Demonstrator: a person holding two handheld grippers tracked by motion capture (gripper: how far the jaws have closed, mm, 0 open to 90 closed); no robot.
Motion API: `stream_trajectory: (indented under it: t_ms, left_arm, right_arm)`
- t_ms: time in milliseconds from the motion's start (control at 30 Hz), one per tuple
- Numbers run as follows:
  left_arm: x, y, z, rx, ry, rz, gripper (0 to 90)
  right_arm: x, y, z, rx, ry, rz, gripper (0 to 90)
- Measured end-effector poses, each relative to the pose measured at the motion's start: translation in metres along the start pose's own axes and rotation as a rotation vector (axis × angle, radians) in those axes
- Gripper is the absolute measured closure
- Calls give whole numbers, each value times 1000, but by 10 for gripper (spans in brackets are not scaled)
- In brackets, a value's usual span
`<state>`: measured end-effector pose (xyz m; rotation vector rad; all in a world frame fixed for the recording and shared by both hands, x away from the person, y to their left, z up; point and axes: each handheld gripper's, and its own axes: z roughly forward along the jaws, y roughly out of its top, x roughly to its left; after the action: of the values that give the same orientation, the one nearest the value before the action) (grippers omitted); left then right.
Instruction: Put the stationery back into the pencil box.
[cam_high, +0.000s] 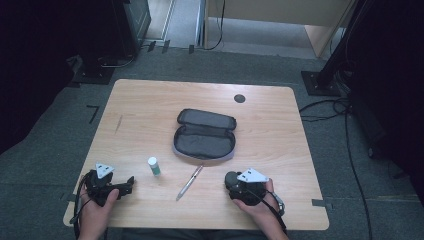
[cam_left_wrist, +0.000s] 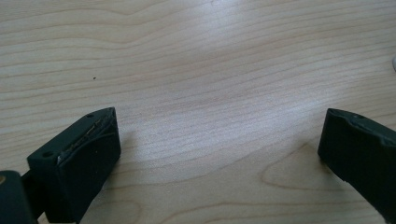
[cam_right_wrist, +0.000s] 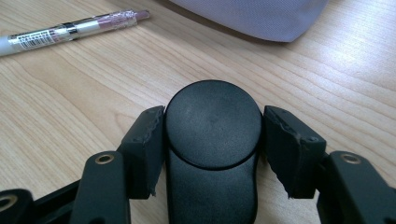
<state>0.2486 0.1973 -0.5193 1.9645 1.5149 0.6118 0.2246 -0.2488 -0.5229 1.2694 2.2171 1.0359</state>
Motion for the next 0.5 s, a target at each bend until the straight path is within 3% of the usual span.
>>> stream_trajectory:
  t_ms: [500]
  left_arm:
    - [0, 0, 0, 0, 0, 0, 0]
  right_arm:
    - [0, -1, -1, -1, -3, 6, 410]
